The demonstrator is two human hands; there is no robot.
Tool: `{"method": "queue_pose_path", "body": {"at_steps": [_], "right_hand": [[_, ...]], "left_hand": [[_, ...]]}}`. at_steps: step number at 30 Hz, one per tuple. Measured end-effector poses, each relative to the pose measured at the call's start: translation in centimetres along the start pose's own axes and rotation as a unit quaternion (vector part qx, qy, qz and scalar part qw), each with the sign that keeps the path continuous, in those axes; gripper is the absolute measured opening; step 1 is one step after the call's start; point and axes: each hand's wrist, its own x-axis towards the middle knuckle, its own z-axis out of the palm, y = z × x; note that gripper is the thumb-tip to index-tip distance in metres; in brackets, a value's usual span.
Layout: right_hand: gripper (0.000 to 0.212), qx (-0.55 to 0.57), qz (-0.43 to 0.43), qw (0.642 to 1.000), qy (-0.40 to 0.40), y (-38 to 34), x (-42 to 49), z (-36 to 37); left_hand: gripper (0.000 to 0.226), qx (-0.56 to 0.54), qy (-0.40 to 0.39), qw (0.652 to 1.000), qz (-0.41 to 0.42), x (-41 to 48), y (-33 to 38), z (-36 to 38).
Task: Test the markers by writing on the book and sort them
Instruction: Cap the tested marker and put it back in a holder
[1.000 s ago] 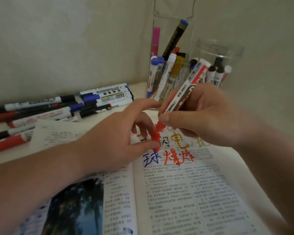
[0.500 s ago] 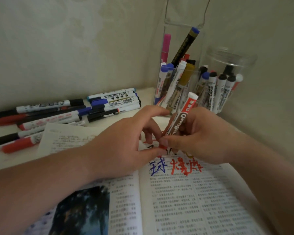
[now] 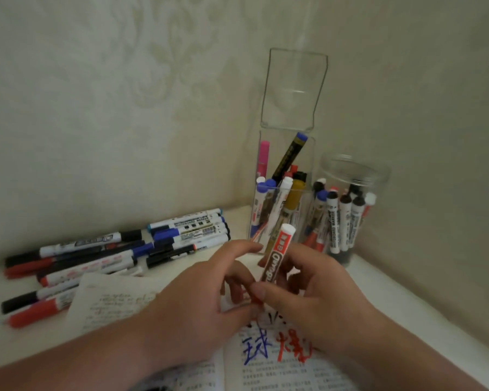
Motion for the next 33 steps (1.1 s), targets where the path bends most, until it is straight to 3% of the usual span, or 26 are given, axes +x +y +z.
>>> {"method": "queue_pose_path", "body": {"at_steps": [4, 7, 11, 14, 18, 21, 23, 25, 27, 28, 31, 33], "right_hand": [[0.014, -0.017, -0.036, 0.999, -0.007, 0.1, 0.0, 0.4], [0.018, 0.031, -0.066, 0.996, 0.045, 0.1, 0.0, 0.9], [0.054, 0.079, -0.104, 0.987, 0.090, 0.1, 0.2, 1.0], [0.078, 0.043, -0.151, 0.982, 0.104, -1.8, 1.1, -0.6], [0.056, 0.005, -0.199, 0.955, 0.219, -5.9, 4.8, -4.6], [0.047, -0.037, -0.232, 0.923, 0.305, -7.3, 8.2, -7.1], [0.041, -0.062, -0.220, 0.919, 0.321, -7.3, 10.3, -7.6], [0.035, -0.122, -0.151, 0.940, 0.279, -7.0, 11.8, -7.3], [0.024, -0.227, -0.068, 0.956, 0.176, -6.5, 12.6, -6.9], [0.017, -0.279, -0.047, 0.951, 0.127, -6.5, 12.7, -6.9], [0.054, -0.443, -0.072, 0.891, 0.064, -7.7, 12.5, -7.7], [0.058, -0.488, -0.053, 0.871, 0.037, -8.6, 12.2, -8.4]], "left_hand": [[0.076, -0.012, 0.028, 0.999, 0.012, -0.1, 0.1, -0.2], [0.072, -0.013, 0.013, 1.000, 0.009, -0.1, 0.0, -0.1], [0.071, -0.010, 0.022, 1.000, 0.005, 0.0, 0.0, 0.0], [0.054, -0.013, 0.024, 1.000, 0.016, 0.0, -0.3, -0.1], [0.016, 0.038, 0.005, 0.999, 0.029, 0.1, -1.0, -0.4], [0.014, 0.059, -0.005, 0.997, 0.042, 0.1, -0.9, -0.4], [0.014, 0.063, -0.014, 0.997, 0.046, 0.1, -0.8, -0.5], [0.015, 0.071, -0.015, 0.996, 0.048, 0.1, -0.9, -0.5], [0.015, 0.072, -0.015, 0.996, 0.046, 0.1, -1.0, -0.5], [0.014, 0.071, -0.015, 0.996, 0.046, 0.1, -1.0, -0.5], [0.012, 0.065, -0.018, 0.996, 0.056, 0.1, -1.1, -0.5], [0.012, 0.066, -0.019, 0.996, 0.061, 0.1, -1.3, -0.4]]}}
